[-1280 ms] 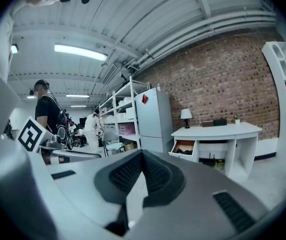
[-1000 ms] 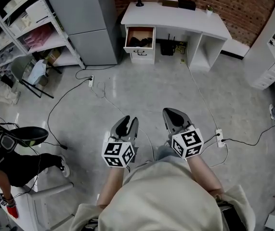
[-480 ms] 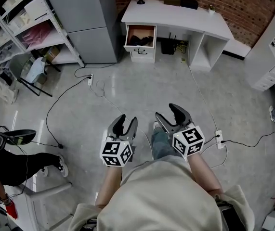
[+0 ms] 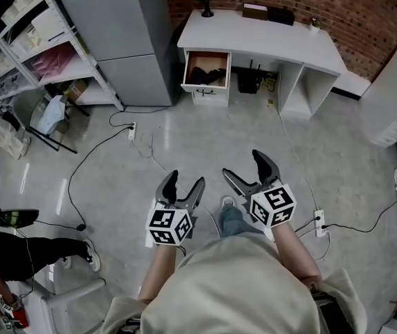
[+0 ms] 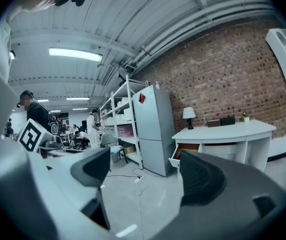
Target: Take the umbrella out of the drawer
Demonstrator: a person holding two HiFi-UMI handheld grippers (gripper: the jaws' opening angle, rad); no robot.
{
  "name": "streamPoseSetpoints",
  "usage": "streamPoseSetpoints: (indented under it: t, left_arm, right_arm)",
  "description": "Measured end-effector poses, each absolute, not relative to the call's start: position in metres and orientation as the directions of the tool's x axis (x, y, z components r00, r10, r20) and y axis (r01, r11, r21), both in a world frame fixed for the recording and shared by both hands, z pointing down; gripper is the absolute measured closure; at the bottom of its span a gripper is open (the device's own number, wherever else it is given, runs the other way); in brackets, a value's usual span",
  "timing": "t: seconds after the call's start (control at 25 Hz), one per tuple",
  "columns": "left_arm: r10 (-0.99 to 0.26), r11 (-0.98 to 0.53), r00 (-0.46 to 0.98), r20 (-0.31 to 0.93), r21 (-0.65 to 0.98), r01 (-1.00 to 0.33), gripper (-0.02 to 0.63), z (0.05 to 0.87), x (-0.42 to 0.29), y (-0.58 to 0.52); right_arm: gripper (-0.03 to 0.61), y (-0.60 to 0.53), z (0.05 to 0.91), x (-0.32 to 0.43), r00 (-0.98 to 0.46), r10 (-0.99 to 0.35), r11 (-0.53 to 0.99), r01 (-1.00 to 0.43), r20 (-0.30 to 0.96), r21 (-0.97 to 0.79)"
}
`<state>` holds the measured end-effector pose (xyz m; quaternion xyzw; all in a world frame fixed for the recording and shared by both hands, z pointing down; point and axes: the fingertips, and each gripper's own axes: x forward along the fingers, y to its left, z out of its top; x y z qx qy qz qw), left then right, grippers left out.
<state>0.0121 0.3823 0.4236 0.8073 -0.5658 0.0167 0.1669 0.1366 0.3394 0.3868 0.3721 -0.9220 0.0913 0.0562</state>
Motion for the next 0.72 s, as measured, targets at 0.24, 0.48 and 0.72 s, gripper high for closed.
streamPoseSetpoints:
  t: [0.24,0.48,0.72]
  left_arm:
    - [-0.921,-0.283,0.336,0.197,0.253,-0.925,0.255,0.409,0.007,0.301]
    - [-0.932,-0.253,0.310,0.188,0.274,-0.928,0.252,0.404,0.009,0.226]
    - [-0.942,-0.225,0.283,0.181,0.287,-0.931,0.252,0.404,0.011,0.172]
  right_arm:
    - [0.147,0.254,0.371,0.134,-0.730,-0.664,0.722,-0.683,0.163,-0.114]
    - [0.144,0.179,0.369,0.136,-0.755,-0.634,0.746,-0.654,0.167,-0.124]
    - [0.144,0.120,0.374,0.136,-0.774,-0.607,0.765,-0.631,0.182,-0.130]
